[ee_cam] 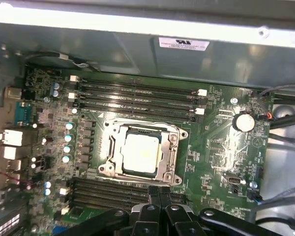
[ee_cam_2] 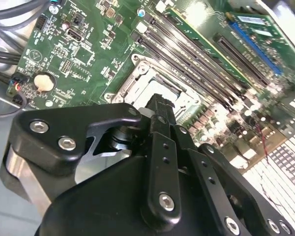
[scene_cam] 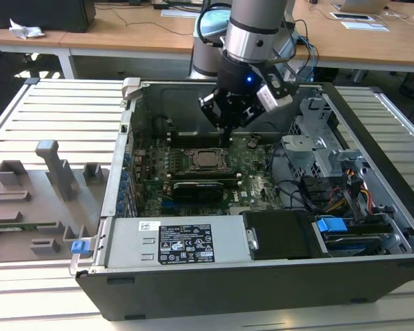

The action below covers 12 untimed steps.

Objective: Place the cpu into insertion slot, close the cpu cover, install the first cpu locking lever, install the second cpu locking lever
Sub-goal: 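Install the second cpu locking lever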

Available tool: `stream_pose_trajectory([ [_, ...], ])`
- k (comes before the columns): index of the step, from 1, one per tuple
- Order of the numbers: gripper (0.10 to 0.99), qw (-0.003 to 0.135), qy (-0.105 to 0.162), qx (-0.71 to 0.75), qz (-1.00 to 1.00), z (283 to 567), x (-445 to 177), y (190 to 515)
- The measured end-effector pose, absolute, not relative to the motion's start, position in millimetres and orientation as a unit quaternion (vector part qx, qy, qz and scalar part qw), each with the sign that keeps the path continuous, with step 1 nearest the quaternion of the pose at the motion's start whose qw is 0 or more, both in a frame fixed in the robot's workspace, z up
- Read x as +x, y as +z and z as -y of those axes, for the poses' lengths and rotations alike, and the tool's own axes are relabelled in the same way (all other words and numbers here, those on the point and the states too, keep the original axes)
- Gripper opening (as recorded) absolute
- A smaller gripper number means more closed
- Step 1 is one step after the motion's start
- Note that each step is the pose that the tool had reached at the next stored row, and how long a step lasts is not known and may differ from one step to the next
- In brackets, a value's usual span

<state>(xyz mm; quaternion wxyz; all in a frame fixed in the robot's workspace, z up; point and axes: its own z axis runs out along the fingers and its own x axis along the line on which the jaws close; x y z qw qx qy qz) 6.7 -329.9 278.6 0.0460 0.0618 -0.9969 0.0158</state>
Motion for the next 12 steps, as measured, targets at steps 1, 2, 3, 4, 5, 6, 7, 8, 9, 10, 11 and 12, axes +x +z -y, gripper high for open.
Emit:
stream_pose_trajectory([
  [1, 0.110, 0.046, 0.018, 0.062, 0.997, 329.3, 6.7, 283.9],
  [2, 0.110, 0.046, 0.019, 0.062, 0.997, 329.0, 6.7, 286.2],
  [3, 0.110, 0.046, 0.019, 0.062, 0.997, 328.9, 6.8, 287.4],
  [4, 0.110, 0.046, 0.019, 0.062, 0.997, 328.8, 6.8, 287.5],
  [5, 0.110, 0.046, 0.019, 0.062, 0.997, 328.9, 6.7, 287.7],
  [6, 0.110, 0.046, 0.019, 0.062, 0.997, 328.9, 6.7, 287.8],
  [7, 0.110, 0.046, 0.019, 0.062, 0.997, 328.9, 6.7, 287.8],
  [8, 0.110, 0.046, 0.019, 0.062, 0.997, 328.9, 6.7, 287.9],
  [9, 0.110, 0.046, 0.019, 0.062, 0.997, 328.9, 6.7, 288.0],
  [10, 0.110, 0.046, 0.019, 0.062, 0.997, 328.9, 6.7, 288.1],
  [11, 0.110, 0.046, 0.019, 0.062, 0.997, 328.9, 6.7, 288.2],
  [12, 0.110, 0.046, 0.019, 0.062, 0.997, 328.9, 6.7, 288.2],
])
